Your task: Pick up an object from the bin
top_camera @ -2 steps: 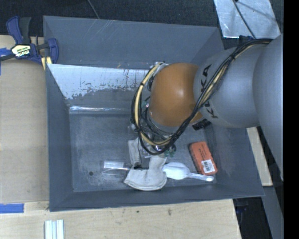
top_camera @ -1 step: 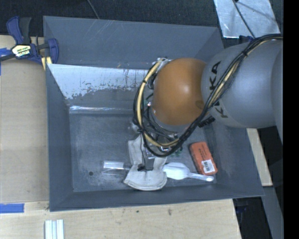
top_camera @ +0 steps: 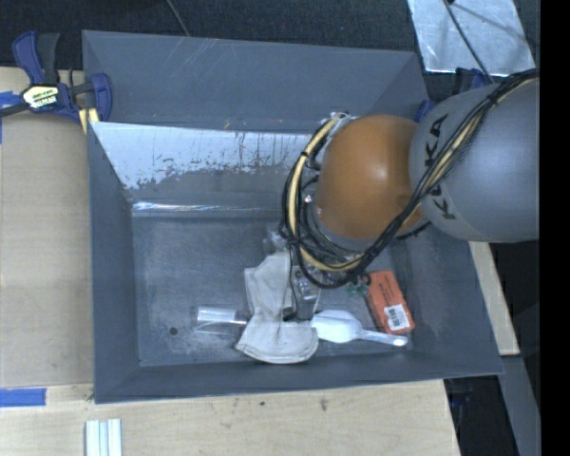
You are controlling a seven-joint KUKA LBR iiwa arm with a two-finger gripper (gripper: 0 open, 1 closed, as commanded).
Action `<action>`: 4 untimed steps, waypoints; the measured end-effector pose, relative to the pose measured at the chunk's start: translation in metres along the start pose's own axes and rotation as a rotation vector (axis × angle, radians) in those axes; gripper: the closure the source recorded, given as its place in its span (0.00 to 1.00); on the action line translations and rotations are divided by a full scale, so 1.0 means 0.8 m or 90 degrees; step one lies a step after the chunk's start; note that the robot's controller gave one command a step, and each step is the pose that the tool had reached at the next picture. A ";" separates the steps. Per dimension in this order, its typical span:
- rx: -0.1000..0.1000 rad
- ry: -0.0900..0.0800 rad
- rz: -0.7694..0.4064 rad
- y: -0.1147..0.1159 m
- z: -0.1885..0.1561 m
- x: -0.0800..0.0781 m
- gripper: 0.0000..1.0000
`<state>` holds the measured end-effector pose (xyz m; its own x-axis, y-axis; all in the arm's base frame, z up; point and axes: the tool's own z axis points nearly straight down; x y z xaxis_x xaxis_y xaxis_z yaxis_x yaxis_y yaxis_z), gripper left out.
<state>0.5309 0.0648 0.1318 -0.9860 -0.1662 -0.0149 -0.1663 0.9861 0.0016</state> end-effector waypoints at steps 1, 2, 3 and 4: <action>0.002 0.013 0.094 -0.050 0.015 0.032 0.00; 0.002 0.007 0.173 -0.031 0.054 -0.028 1.00; 0.002 0.007 0.174 -0.032 0.054 -0.028 0.00; 0.002 0.007 0.174 -0.032 0.054 -0.028 0.00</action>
Offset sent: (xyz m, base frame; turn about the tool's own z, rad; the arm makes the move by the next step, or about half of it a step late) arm 0.0260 -0.0207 -0.0435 0.2711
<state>0.5578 0.0437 0.0886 -0.9944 0.1058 -0.0031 0.1058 0.9944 0.0010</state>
